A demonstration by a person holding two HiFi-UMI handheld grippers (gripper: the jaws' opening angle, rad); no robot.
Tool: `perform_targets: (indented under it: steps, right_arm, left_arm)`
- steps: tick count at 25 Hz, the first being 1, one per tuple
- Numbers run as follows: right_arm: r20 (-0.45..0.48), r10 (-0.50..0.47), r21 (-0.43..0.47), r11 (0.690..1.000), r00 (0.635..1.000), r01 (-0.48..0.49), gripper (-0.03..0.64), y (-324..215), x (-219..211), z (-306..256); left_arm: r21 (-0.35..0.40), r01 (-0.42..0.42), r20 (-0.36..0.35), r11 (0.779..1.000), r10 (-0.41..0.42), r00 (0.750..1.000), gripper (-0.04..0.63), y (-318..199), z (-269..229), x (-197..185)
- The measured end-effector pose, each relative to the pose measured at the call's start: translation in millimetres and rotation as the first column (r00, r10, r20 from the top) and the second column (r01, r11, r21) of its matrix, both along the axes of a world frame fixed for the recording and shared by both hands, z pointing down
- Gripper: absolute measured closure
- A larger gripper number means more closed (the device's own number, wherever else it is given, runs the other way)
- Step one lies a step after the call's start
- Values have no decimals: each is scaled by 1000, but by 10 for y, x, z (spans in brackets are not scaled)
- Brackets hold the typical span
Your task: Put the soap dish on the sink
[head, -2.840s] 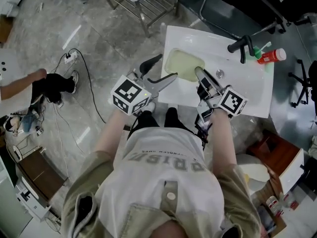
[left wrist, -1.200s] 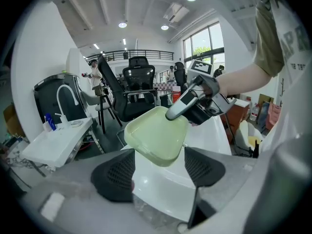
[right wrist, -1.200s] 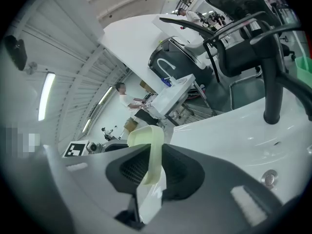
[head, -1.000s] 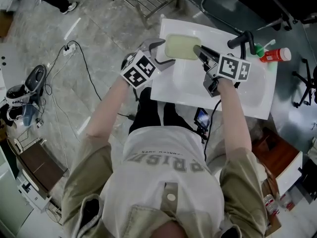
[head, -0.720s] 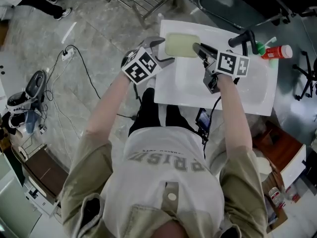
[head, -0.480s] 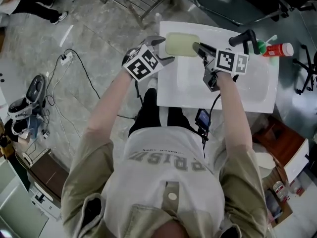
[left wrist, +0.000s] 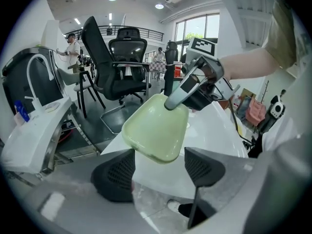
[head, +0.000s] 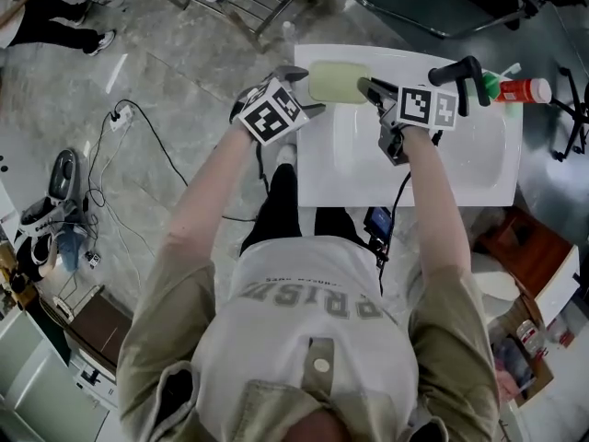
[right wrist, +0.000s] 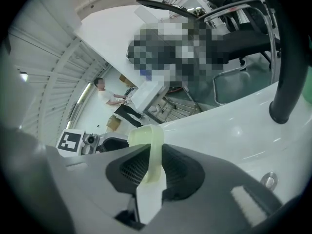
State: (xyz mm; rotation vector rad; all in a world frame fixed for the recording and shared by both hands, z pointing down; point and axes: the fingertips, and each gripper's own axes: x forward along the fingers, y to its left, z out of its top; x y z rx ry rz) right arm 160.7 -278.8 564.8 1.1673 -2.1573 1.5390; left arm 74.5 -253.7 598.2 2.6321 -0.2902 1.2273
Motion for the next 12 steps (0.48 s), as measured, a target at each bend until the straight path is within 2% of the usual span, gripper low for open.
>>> perform_targets:
  steps: [12]
  right_arm:
    - [-24, -12, -70, 997, 1000, 11, 549, -104, 33, 320]
  left_arm:
    - [-78, -18, 72, 997, 23, 997, 262, -82, 331, 17]
